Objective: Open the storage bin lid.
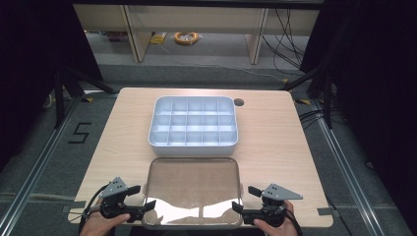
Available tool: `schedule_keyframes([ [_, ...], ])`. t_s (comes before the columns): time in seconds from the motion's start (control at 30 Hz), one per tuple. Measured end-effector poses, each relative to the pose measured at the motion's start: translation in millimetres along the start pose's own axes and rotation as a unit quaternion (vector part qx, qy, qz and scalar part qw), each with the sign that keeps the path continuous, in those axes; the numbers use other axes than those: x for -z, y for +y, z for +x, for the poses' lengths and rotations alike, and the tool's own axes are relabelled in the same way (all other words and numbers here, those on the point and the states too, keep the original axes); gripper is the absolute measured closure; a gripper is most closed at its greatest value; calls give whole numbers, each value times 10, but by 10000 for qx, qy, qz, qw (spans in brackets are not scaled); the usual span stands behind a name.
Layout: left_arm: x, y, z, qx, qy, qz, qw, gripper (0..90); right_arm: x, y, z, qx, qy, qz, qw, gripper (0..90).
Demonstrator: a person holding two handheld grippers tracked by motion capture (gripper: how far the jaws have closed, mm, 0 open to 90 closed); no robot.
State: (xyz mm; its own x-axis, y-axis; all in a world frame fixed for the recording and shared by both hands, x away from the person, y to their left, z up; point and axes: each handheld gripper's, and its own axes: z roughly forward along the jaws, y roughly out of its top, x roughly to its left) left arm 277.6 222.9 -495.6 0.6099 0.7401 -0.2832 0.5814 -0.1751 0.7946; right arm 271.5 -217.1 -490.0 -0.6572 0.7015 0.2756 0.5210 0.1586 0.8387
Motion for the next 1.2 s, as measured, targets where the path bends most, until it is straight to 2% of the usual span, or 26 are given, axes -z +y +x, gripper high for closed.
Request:
schedule_keyframes([
  [0.03, 13, -8, -14, -12, -4, 58, 10000, 149, 12, -17, 28, -53, -23, 15, 10000, 159],
  [0.07, 13, -19, -18, -69, -50, 41, 10000, 149, 32, -24, 31, 43, -82, 71, 9999, 159],
  [0.1, 22, -25, -35, -56, -41, 75, 9999, 149, 39, -38, 49, -7, -99, 86, 9999, 159],
  [0.13, 32, -29, -46, -114, -19, 99, 9999, 149, 55, -46, 44, 75, -38, 83, 9999, 160],
  [0.17, 30, -42, -56, -99, -81, 57, 9999, 149, 69, -65, 82, -119, -11, 76, 9999, 160],
  [0.2, 45, -44, -67, -136, -58, 106, 9998, 149, 88, -73, 72, -18, -80, 127, 9999, 160],
  [0.23, 45, -60, -75, -111, -87, 43, 9999, 149, 84, -89, 73, 38, -115, 101, 9999, 160],
  [0.27, 61, -61, -82, -141, -74, 102, 9998, 149, 111, -97, 97, -17, -99, 185, 9998, 160],
  [0.33, 77, -78, -102, -153, -69, 92, 9998, 149, 110, -115, 80, 172, -99, 107, 9997, 160],
  [0.37, 79, -88, -109, -153, -108, 62, 9998, 149, 135, -122, 89, 144, -161, 168, 9996, 160],
  [0.4, 86, -94, -116, -187, -121, 64, 9997, 149, 151, -131, 119, -37, -133, 212, 9997, 160],
  [0.43, 88, -102, -136, -157, -96, 37, 9998, 149, 149, -142, 112, 20, -104, 154, 9998, 160],
  [0.47, 99, -102, -133, -204, -126, 120, 9996, 149, 150, -151, 125, -23, -136, 175, 9998, 160],
  [0.5, 96, -108, -143, -175, -122, 97, 9997, 149, 164, -153, 108, 151, -153, 202, 9996, 160],
  [0.53, 90, -114, -142, -181, -145, 52, 9997, 149, 174, -160, 147, -92, -107, 248, 9996, 160],
  [0.6, 92, -114, -138, -171, -126, 51, 9998, 149, 148, -169, 124, 104, -153, 149, 9997, 160],
  [0.67, 99, -111, -138, -152, -113, 56, 9998, 149, 158, -168, 121, 126, -33, 199, 9997, 160],
  [0.8, 99, -108, -138, -160, -117, 91, 9998, 149, 164, -173, 137, 129, -112, 258, 9995, 161],
  [0.87, 103, -104, -140, -188, -94, 154, 9997, 149, 149, -185, 154, 16, -94, 249, 9996, 162],
  [0.9, 104, -104, -144, -185, -72, 165, 9997, 149, 139, -185, 127, 174, -111, 202, 9996, 162],
  [0.97, 101, -104, -128, -186, -153, 143, 9996, 149, 149, -184, 124, 184, -109, 251, 9995, 162],
  [1.03, 104, -103, -129, -165, -89, 131, 9997, 149, 153, -181, 118, 246, -170, 206, 9993, 162],
  [1.07, 111, -99, -126, -168, -54, 169, 9997, 149, 143, -183, 126, 133, -57, 228, 9996, 162],
  [1.13, 104, -104, -124, -141, -19, 100, 9998, 149, 134, -185, 112, 178, -27, 252, 9995, 163],
  [1.17, 104, -104, -113, -130, -88, 118, 9998, 149, 141, -182, 120, 229, -116, 246, 9994, 163],
  [1.2, 104, -102, -113, -104, -82, 129, 9998, 149, 146, -185, 141, 90, -126, 300, 9994, 163],
])
